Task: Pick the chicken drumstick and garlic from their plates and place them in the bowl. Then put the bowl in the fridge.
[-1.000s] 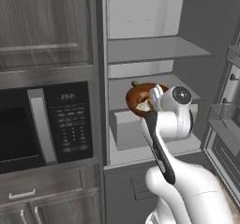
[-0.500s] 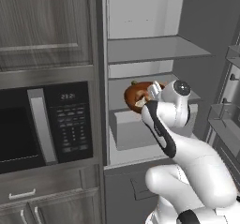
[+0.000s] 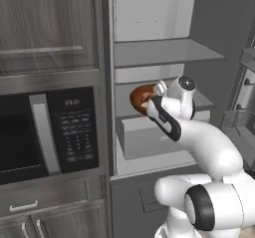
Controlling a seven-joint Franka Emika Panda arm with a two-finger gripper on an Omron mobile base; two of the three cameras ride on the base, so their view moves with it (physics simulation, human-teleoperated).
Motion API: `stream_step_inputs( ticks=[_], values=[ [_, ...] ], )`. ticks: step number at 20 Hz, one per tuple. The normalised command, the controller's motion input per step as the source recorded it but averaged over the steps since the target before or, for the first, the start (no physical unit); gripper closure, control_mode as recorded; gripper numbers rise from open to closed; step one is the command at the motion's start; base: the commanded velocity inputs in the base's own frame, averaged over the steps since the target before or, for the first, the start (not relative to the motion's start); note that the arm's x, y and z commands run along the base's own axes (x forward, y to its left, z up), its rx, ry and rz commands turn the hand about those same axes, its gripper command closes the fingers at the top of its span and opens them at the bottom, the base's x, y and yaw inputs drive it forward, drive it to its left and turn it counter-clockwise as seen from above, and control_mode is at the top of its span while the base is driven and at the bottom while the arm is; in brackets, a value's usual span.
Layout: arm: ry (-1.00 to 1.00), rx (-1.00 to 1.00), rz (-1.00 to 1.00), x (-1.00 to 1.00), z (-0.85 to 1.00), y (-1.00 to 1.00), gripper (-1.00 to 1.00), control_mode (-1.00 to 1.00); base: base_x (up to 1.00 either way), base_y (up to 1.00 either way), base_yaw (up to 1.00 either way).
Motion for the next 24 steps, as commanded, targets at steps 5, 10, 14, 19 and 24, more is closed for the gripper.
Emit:
stream_step_inputs(
  ticks=[5,10,14,19,24],
  values=[
    [0.00,0.01,0.00,0.30,-0.02,0.00,1.00,-1.00,0.00,0.00,0.00],
    [-0.02,0.06,0.00,0.23,-0.08,0.00,1.00,-1.00,0.00,0.00,0.00],
    [-0.11,0.07,0.00,0.11,-0.20,0.00,1.00,-1.00,0.00,0.00,0.00],
    [-0.09,0.04,0.00,0.28,-0.15,0.00,1.00,-1.00,0.00,0.00,0.00],
    [0.00,0.03,0.00,0.39,-0.09,0.00,1.00,-1.00,0.00,0.00,0.00]
  ],
)
